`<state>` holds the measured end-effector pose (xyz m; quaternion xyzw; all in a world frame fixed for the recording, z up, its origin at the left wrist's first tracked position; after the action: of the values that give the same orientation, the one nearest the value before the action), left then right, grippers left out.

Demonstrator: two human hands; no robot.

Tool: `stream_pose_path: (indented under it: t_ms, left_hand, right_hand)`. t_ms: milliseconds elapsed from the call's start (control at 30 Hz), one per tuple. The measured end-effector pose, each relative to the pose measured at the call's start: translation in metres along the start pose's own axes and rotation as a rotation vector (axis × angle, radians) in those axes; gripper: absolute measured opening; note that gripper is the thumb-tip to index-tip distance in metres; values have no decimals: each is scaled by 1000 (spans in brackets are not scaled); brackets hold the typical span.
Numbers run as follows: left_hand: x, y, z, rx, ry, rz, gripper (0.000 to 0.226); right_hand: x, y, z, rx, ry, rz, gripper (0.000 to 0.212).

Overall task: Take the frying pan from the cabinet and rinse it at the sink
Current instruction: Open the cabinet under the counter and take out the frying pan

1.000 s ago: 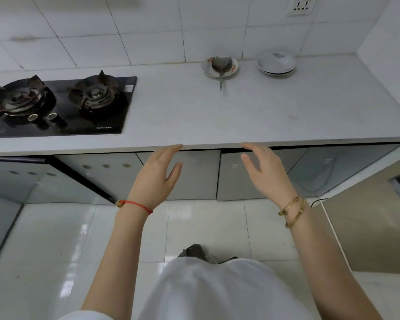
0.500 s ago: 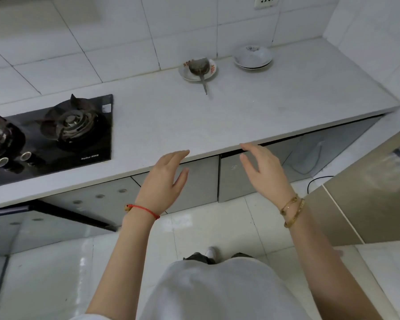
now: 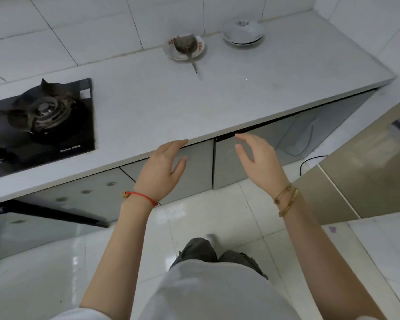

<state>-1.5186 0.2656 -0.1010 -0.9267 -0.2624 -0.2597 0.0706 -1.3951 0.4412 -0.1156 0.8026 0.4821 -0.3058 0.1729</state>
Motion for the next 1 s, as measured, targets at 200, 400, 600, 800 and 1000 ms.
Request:
stream_pose_path:
  t_ms: [200, 400, 600, 800, 1000]
  left_hand:
    - [-28, -3, 60, 32, 7, 1, 41]
    - [-66, -13, 142, 75, -26, 39, 41]
    - [-108, -38, 224, 101, -70, 92, 40]
    - [-149, -69, 294, 148, -108, 141, 41]
    - [-170, -90, 328, 235, -113, 193, 41]
  right_hand:
    - [48, 3, 39, 31, 36, -22, 37]
    - [112, 2, 94, 91, 50, -52, 36]
    - [170, -14, 155, 140, 58, -88, 36]
    - [213, -33, 212, 203, 103, -184, 37]
    - [235, -47, 234, 301, 119, -277, 37]
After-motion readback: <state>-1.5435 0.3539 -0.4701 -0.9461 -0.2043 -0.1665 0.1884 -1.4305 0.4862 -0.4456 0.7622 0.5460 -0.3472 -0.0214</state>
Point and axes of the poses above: each hand's wrist, its own y-axis away from the middle knuckle, its own z-axis out of the palm, x = y × z, the point moved 10 cm from there along -y, towards the middle knuckle, and after that the axes turned 9 degrees about -x, right-handed, at the moved point
